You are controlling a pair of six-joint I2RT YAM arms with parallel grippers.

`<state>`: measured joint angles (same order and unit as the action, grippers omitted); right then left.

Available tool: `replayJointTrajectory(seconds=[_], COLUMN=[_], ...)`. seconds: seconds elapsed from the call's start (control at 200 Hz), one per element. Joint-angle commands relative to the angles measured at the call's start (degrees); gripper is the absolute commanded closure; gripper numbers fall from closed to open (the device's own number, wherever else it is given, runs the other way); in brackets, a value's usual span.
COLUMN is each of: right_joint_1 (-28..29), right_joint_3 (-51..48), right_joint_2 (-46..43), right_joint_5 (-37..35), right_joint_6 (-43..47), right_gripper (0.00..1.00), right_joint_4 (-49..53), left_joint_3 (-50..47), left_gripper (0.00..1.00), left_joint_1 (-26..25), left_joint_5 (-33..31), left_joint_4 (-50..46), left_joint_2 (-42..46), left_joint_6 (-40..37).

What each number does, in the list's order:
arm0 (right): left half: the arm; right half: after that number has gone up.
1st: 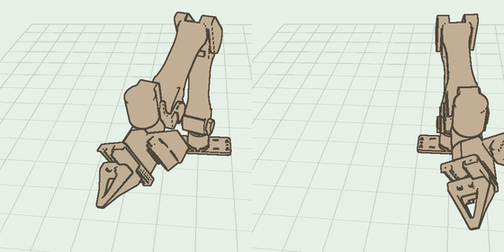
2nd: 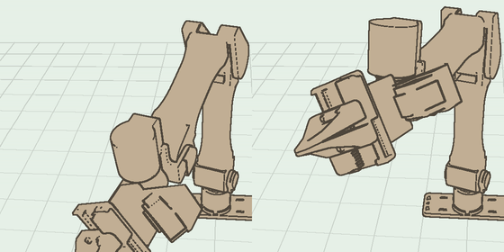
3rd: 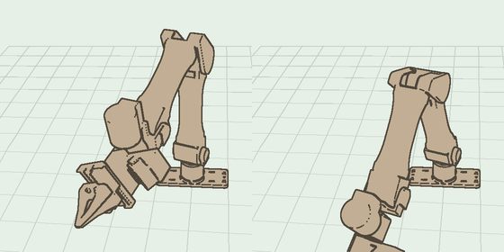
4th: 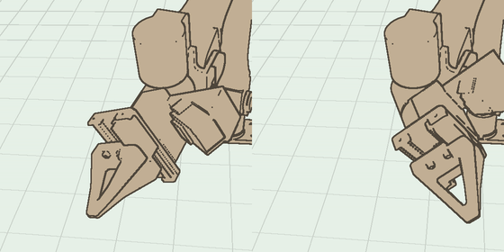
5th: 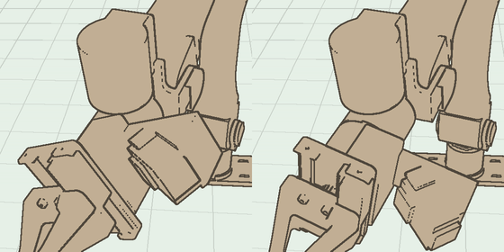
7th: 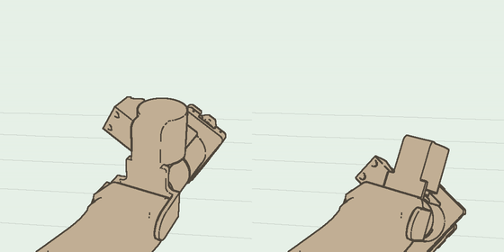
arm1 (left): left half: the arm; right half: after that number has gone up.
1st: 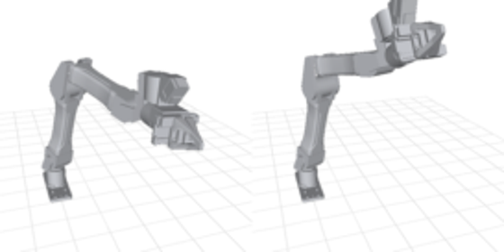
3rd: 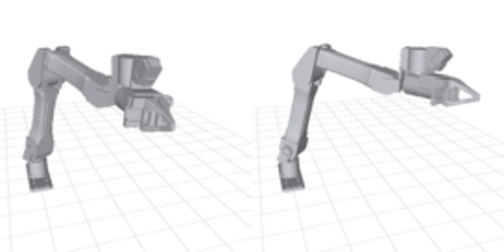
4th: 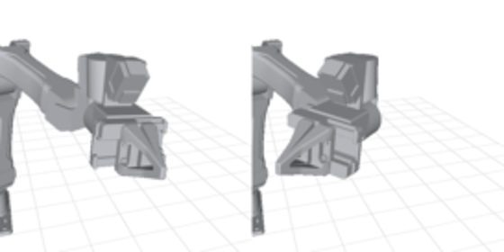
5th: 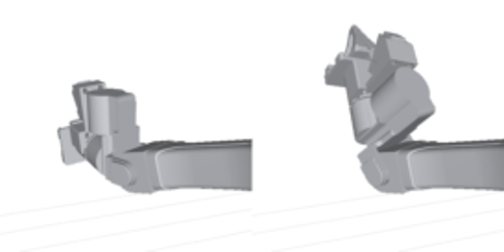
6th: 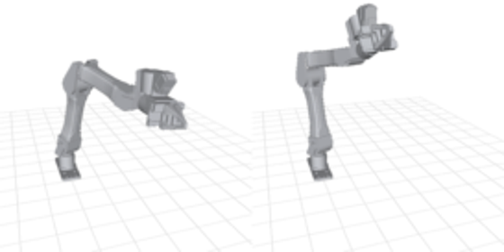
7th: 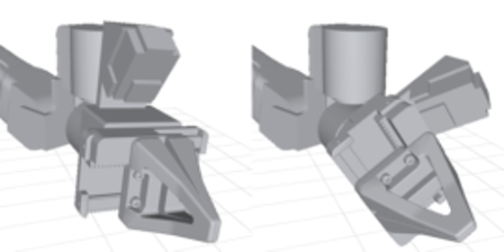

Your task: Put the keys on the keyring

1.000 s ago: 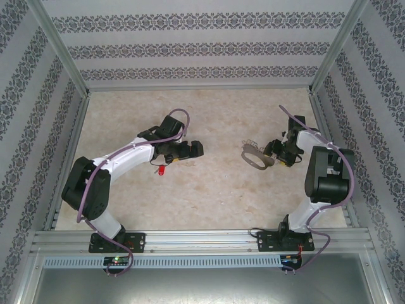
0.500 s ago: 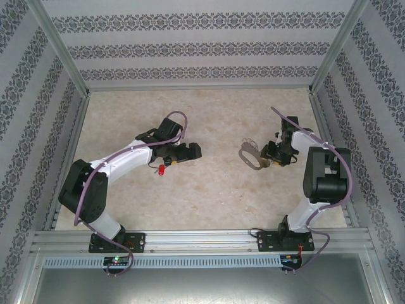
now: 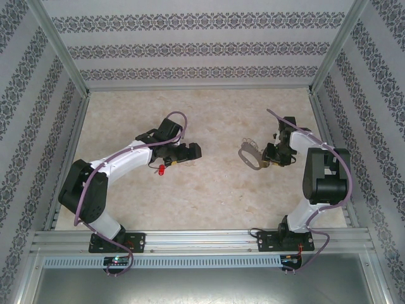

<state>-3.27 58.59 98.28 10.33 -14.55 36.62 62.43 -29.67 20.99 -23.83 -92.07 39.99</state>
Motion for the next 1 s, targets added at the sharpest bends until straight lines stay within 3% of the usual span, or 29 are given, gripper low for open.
replayJointTrajectory(seconds=[0.0, 0.784, 0.994], right_joint_1=[1.1, 7.5, 8.6], right_joint_3=[-0.5, -2.7, -2.0], right_joint_2=[-1.2, -3.5, -2.9], right_joint_5=[-1.1, -2.8, -6.3], right_joint_6=[1.2, 1.4, 3.3], right_gripper=[0.59, 0.62, 0.59], right_joint_4=[1.5, 2.9, 4.5], left_joint_3=[-1.3, -0.7, -0.9], left_gripper=[0.04, 0.05, 0.05], left_joint_1=[-0.6, -0.6, -0.6], left_joint_5=[0.5, 0.8, 0.8], left_joint_4=[2.1, 1.8, 2.0], left_joint_2=[1.4, 1.1, 1.2], left_joint_6=[1.1, 0.3, 0.5])
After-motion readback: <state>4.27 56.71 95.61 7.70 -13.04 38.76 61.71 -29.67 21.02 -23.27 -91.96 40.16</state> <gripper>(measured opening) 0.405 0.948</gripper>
